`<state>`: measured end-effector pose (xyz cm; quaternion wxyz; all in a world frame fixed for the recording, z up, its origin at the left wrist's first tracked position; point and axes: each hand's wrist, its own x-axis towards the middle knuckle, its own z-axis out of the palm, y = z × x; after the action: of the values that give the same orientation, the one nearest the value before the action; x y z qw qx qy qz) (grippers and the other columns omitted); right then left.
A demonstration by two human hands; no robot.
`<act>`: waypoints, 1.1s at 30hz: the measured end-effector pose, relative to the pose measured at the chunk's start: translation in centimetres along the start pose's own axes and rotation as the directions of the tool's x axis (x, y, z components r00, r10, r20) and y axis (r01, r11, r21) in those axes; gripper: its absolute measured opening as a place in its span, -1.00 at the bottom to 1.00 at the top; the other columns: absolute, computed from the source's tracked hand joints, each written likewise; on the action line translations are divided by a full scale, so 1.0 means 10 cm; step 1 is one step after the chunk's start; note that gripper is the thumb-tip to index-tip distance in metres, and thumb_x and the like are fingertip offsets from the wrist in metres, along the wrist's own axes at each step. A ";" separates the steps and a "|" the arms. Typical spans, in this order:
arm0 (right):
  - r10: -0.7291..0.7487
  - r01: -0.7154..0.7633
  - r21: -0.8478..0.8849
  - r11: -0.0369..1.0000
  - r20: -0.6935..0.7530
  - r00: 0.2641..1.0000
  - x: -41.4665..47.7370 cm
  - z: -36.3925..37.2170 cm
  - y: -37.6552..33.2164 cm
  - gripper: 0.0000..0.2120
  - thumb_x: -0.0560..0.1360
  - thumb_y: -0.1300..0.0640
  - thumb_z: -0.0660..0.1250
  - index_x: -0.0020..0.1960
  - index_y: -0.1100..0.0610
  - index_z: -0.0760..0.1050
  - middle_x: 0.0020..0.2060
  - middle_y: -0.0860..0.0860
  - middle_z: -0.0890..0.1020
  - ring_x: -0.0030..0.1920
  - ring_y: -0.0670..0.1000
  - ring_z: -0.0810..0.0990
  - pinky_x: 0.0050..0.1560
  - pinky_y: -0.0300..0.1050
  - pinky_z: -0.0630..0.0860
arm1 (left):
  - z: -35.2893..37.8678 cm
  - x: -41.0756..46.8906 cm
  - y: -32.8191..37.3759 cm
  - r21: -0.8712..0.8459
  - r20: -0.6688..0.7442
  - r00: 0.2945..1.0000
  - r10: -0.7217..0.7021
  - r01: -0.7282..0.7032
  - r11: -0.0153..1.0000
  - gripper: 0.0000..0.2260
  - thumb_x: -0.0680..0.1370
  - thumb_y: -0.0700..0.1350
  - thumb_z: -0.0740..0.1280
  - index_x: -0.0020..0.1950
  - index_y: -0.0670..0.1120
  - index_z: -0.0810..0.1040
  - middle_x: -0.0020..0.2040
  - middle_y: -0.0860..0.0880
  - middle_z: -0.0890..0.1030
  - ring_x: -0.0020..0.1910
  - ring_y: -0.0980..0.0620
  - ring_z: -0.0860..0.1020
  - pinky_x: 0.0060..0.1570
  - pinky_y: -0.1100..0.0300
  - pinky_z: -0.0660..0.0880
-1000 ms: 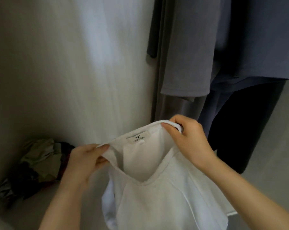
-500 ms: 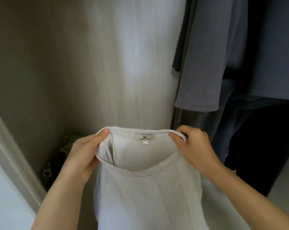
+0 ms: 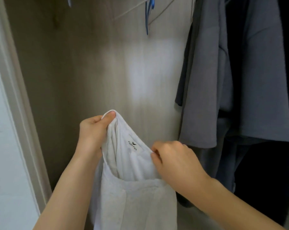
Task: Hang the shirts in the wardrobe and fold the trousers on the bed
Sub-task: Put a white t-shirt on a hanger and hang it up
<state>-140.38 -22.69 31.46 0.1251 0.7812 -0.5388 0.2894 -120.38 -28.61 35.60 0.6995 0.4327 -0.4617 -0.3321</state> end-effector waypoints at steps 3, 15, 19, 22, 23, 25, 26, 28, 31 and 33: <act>-0.032 0.031 -0.007 0.999 -0.088 0.996 0.12 -0.24 -0.16 -0.80 0.60 -0.03 0.10 -0.05 0.03 0.44 -0.20 -0.03 0.57 -0.18 0.13 0.54 -0.20 -0.03 0.48 | 0.07 0.14 0.19 -0.019 0.021 0.998 0.060 -0.060 0.998 -0.61 0.51 -0.07 0.46 -0.08 -0.43 0.53 -0.22 -0.16 0.50 -0.24 -0.05 0.47 -0.17 0.09 0.40; -0.047 0.046 -0.012 0.999 -0.337 0.940 1.19 -1.23 -0.08 -0.77 0.58 0.01 0.15 0.01 0.11 0.53 -0.12 0.09 0.64 -0.07 0.19 0.58 -0.07 0.06 0.56 | 0.45 0.72 0.82 -0.040 0.073 0.964 0.254 -0.252 0.967 -0.82 0.52 -0.08 0.45 -0.12 -0.15 0.52 -0.20 -0.13 0.37 -0.21 -0.07 0.29 -0.14 0.07 0.21; -0.058 0.053 -0.025 0.998 -0.427 0.902 1.48 -1.59 0.02 -0.78 0.56 0.09 0.19 0.00 0.18 0.56 -0.14 0.15 0.65 -0.08 0.22 0.59 -0.05 0.06 0.57 | 0.48 0.89 0.95 -0.072 0.076 0.955 0.285 -0.280 0.957 -0.76 0.51 -0.07 0.46 -0.14 -0.24 0.57 -0.20 -0.12 0.40 -0.21 -0.07 0.31 -0.14 0.07 0.22; -0.068 0.033 -0.082 0.996 -0.470 0.880 1.69 -1.84 0.05 -0.78 0.55 0.13 0.19 0.00 0.23 0.54 -0.14 0.17 0.63 -0.11 0.22 0.59 -0.07 0.08 0.58 | 0.54 1.00 1.04 -0.080 0.077 0.952 0.297 -0.291 0.953 -0.68 0.52 -0.08 0.45 -0.11 -0.37 0.57 -0.17 -0.13 0.41 -0.20 -0.08 0.31 -0.14 0.07 0.21; -0.072 0.029 -0.098 0.995 -0.481 0.874 1.76 -1.92 0.05 -0.80 0.55 0.15 0.19 0.00 0.24 0.54 -0.14 0.17 0.62 -0.12 0.20 0.59 -0.07 0.08 0.58 | 0.56 1.02 1.07 -0.084 0.085 0.950 0.300 -0.293 0.952 -0.71 0.52 -0.09 0.45 -0.08 -0.35 0.59 -0.17 -0.13 0.41 -0.19 -0.08 0.32 -0.13 0.07 0.21; -0.092 0.015 -0.151 0.988 -0.520 0.849 1.89 -2.08 0.06 -0.82 0.55 0.18 0.20 0.00 0.24 0.54 -0.14 0.16 0.62 -0.11 0.17 0.60 -0.10 0.02 0.58 | 0.60 1.07 1.13 -0.089 0.097 0.947 0.307 -0.299 0.950 -0.80 0.53 -0.10 0.44 -0.06 -0.25 0.59 -0.17 -0.14 0.41 -0.18 -0.08 0.32 -0.13 0.07 0.21; -0.111 0.004 -0.194 0.981 -0.548 0.829 1.96 -2.17 0.07 -0.83 0.55 0.20 0.21 0.01 0.25 0.54 -0.11 0.16 0.62 -0.09 0.17 0.59 -0.10 -0.01 0.57 | 0.62 1.09 1.15 -0.088 0.099 0.945 0.312 -0.304 0.949 -0.83 0.53 -0.10 0.44 -0.07 -0.20 0.57 -0.17 -0.14 0.40 -0.19 -0.08 0.32 -0.13 0.07 0.21; -0.161 -0.022 -0.289 0.957 -0.593 0.789 2.09 -2.34 0.09 -0.82 0.54 0.22 0.23 0.09 0.26 0.52 0.00 0.19 0.59 0.03 0.18 0.54 -0.01 0.00 0.53 | 0.64 1.15 1.18 -0.096 0.099 0.942 0.320 -0.311 0.946 -0.84 0.53 -0.10 0.45 -0.08 -0.17 0.54 -0.18 -0.14 0.40 -0.19 -0.08 0.31 -0.13 0.07 0.21; -0.163 -0.100 -0.369 0.924 -0.616 0.771 2.34 -2.58 0.09 -0.71 0.54 0.23 0.23 0.24 0.29 0.42 0.18 0.25 0.47 0.20 0.28 0.41 0.14 0.07 0.39 | 0.68 1.22 1.22 -0.087 0.107 0.939 0.328 -0.320 0.943 -0.83 0.53 -0.11 0.44 -0.08 -0.20 0.55 -0.19 -0.16 0.40 -0.19 -0.09 0.32 -0.13 0.06 0.21; -0.139 -0.149 -0.395 0.907 -0.613 0.778 2.51 -2.71 0.05 -0.70 0.54 0.22 0.23 0.24 0.30 0.39 0.20 0.27 0.44 0.23 0.30 0.36 0.16 0.12 0.37 | 0.70 1.26 1.22 -0.074 0.111 0.936 0.335 -0.329 0.942 -0.82 0.53 -0.10 0.44 -0.10 -0.20 0.55 -0.20 -0.16 0.41 -0.20 -0.09 0.32 -0.13 0.07 0.22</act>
<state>-143.16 -28.43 67.88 0.4624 0.5920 -0.5176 0.4098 -121.67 -36.63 52.68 0.7275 0.3084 -0.5607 -0.2474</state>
